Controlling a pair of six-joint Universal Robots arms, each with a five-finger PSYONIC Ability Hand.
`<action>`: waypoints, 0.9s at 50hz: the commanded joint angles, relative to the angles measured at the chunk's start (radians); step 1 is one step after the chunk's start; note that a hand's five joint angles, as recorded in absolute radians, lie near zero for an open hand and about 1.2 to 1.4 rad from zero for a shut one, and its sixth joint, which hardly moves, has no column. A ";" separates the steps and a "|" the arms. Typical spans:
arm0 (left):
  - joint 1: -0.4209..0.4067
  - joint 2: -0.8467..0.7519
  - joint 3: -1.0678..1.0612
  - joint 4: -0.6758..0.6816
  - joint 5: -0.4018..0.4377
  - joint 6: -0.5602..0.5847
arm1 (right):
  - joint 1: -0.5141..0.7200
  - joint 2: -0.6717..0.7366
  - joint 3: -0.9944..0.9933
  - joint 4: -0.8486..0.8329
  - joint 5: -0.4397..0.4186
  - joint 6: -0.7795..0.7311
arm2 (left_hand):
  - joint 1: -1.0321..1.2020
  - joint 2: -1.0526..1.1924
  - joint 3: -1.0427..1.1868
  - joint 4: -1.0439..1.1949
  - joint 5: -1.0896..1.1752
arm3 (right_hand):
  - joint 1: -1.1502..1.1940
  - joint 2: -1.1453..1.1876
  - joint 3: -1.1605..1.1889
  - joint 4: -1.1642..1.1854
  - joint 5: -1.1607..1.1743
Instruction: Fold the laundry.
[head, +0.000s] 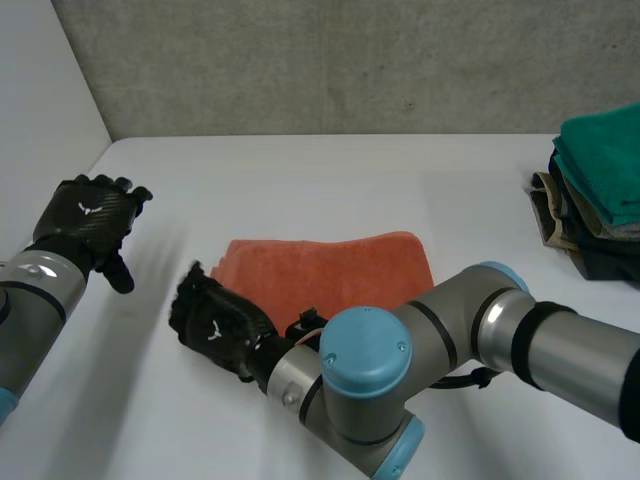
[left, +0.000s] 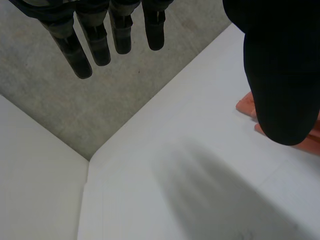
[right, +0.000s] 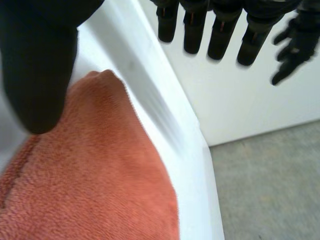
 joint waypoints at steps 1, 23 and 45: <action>-0.019 -0.001 0.039 0.010 -0.001 0.000 | -0.043 -0.185 0.094 0.015 0.146 0.291 | -0.040 -0.033 -0.040 -0.029 -0.045 | -0.117 -0.151 -0.176 -0.173 -0.157; -0.330 -0.149 0.175 0.037 -0.016 -0.052 | -0.525 -0.334 0.457 0.203 0.280 0.455 | -0.025 -0.019 -0.025 -0.015 -0.030 | 1.103 1.069 1.044 1.047 1.063; -0.214 -0.034 0.119 0.023 -0.067 -0.067 | -0.090 -0.236 0.195 0.057 0.032 0.287 | -0.031 -0.025 -0.031 -0.021 -0.036 | 1.105 1.071 1.046 1.049 1.065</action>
